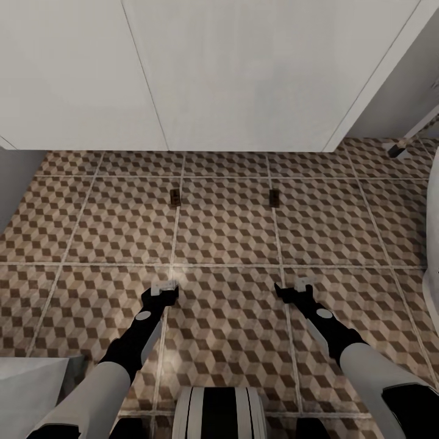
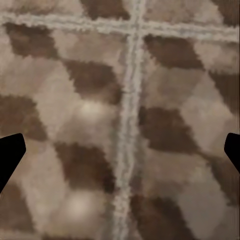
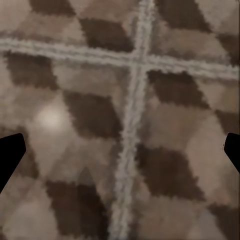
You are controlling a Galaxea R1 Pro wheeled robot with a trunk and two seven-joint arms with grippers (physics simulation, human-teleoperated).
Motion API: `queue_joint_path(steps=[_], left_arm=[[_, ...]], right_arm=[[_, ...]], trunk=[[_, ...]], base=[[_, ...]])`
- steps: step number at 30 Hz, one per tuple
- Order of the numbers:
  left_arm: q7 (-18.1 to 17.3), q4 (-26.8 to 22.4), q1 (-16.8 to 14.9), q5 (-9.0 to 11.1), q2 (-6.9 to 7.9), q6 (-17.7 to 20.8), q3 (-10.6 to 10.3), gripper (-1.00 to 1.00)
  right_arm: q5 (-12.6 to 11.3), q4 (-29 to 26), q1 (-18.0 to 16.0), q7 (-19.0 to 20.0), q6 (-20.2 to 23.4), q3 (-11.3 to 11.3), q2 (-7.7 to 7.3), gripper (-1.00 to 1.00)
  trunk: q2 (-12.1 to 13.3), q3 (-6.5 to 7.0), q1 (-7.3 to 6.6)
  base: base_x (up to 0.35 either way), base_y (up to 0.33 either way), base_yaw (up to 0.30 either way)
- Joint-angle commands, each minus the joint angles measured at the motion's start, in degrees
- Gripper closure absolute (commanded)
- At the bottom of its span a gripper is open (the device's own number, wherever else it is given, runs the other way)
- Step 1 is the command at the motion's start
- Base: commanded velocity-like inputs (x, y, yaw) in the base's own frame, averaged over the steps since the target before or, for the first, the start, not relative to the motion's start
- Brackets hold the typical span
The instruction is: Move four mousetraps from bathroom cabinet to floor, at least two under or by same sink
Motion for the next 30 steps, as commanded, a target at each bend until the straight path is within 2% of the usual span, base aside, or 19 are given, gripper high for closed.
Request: queue_joint_path(steps=[1, 30], left_arm=[[0.21, -0.01, -0.01, 0.05, -0.03, -0.02, -0.03, -1.00], [0.40, 0.01, -0.01, -0.20, 0.16, -1.33, -0.18, -1.00]], right_arm=[[-0.60, 0.06, -0.03, 0.19, -0.20, 0.30, -0.05, -1.00], [-0.60, 0.06, -0.01, 0.19, -0.25, 0.30, -0.05, -1.00]], trunk=[[0.00, 0.20, -0.03], [0.39, 6.63, -0.78]], base=[[0.000, 0.000, 0.000], [0.000, 0.000, 0.000]])
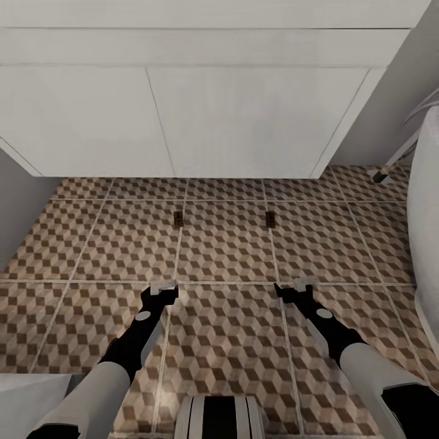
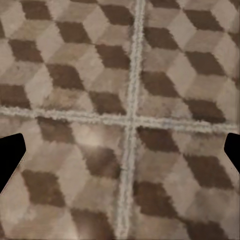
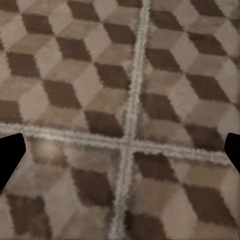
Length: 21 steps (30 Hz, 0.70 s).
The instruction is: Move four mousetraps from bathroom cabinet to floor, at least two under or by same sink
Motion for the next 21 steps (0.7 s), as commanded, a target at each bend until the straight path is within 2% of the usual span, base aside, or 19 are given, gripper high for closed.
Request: queue_joint_path(steps=[1, 21], left_arm=[[0.24, 0.04, -0.02, 0.05, -0.01, -0.18, -0.04, -1.00], [0.49, 1.56, 0.24, 0.10, -0.03, -0.40, 0.04, -1.00]], right_arm=[[-0.60, 0.06, -0.04, 0.19, -0.19, 0.30, -0.05, -1.00], [-0.56, 0.06, -0.04, 0.19, -0.24, 0.30, -0.05, -1.00]], trunk=[[0.00, 0.20, -0.03], [0.27, 4.63, -0.55]], base=[[0.000, 0.000, 0.000], [0.000, 0.000, 0.000]])
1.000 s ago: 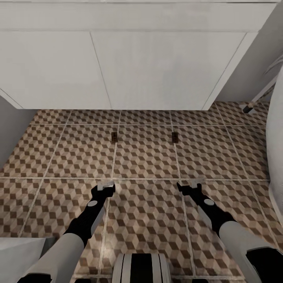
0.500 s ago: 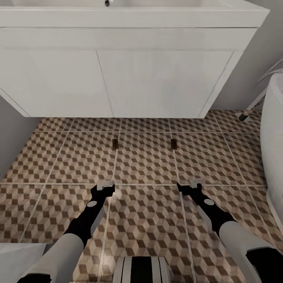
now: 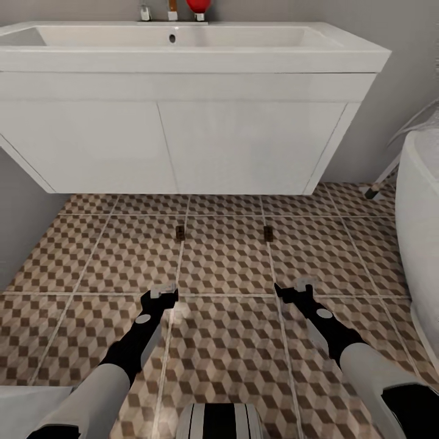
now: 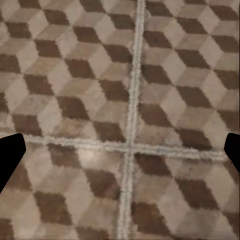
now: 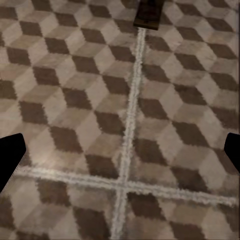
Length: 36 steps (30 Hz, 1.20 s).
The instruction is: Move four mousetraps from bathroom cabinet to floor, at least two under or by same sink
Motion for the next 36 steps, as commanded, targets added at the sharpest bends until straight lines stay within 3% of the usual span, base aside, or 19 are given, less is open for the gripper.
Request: queue_joint_path(steps=[1, 9, 27, 36], left_arm=[[0.23, 0.05, -0.02, 0.04, -0.01, -0.15, -0.02, -1.00], [0.34, 0.13, -0.01, 0.04, 0.15, -0.15, 0.04, -1.00], [0.76, 0.05, -0.01, 0.04, 0.02, -0.15, 0.00, -1.00], [0.73, 0.05, -0.01, 0.12, 0.04, -0.15, 0.03, -1.00]], right_arm=[[-0.59, 0.06, -0.04, 0.19, -0.20, 0.30, -0.05, -1.00], [-0.56, 0.06, -0.02, 0.19, -0.21, 0.37, -0.05, -1.00], [-0.56, 0.06, -0.03, 0.19, -0.21, 0.39, -0.05, -1.00], [-0.56, 0.06, -0.02, 0.19, -0.21, 0.35, -0.05, -1.00]], trunk=[[0.00, 0.20, -0.03], [0.11, 1.97, -0.24], [0.35, 5.96, -0.70], [0.47, 7.95, -0.93]], base=[[0.000, 0.000, 0.000], [-0.006, -0.016, 0.000], [-0.107, -0.202, 0.000], [-0.039, -0.069, 0.000]])
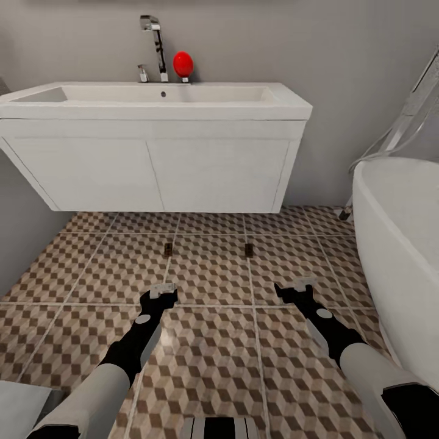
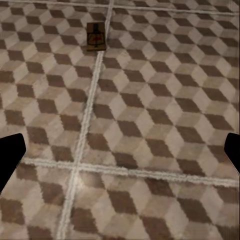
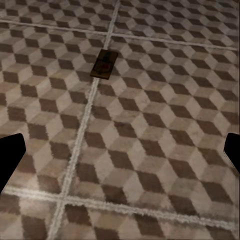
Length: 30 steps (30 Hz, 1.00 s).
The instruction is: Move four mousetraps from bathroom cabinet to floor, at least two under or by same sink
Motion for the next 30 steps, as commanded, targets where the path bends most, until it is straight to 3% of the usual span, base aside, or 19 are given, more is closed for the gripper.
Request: queue_joint_path(steps=[1, 30], left_arm=[[0.21, 0.03, -0.02, 0.05, -0.02, -0.15, -0.03, -1.00], [0.23, 0.10, -0.02, -0.04, -0.05, -0.08, -0.01, -1.00]], right_arm=[[-0.60, 0.06, -0.04, 0.19, -0.20, 0.31, -0.05, -1.00], [-0.42, 0.06, -0.02, 0.19, -0.18, 0.40, -0.05, -1.00]], trunk=[[0.00, 0.19, -0.03], [0.39, 6.61, -0.78]], base=[[-0.010, -0.017, 0.000], [-0.001, -0.002, 0.000]])
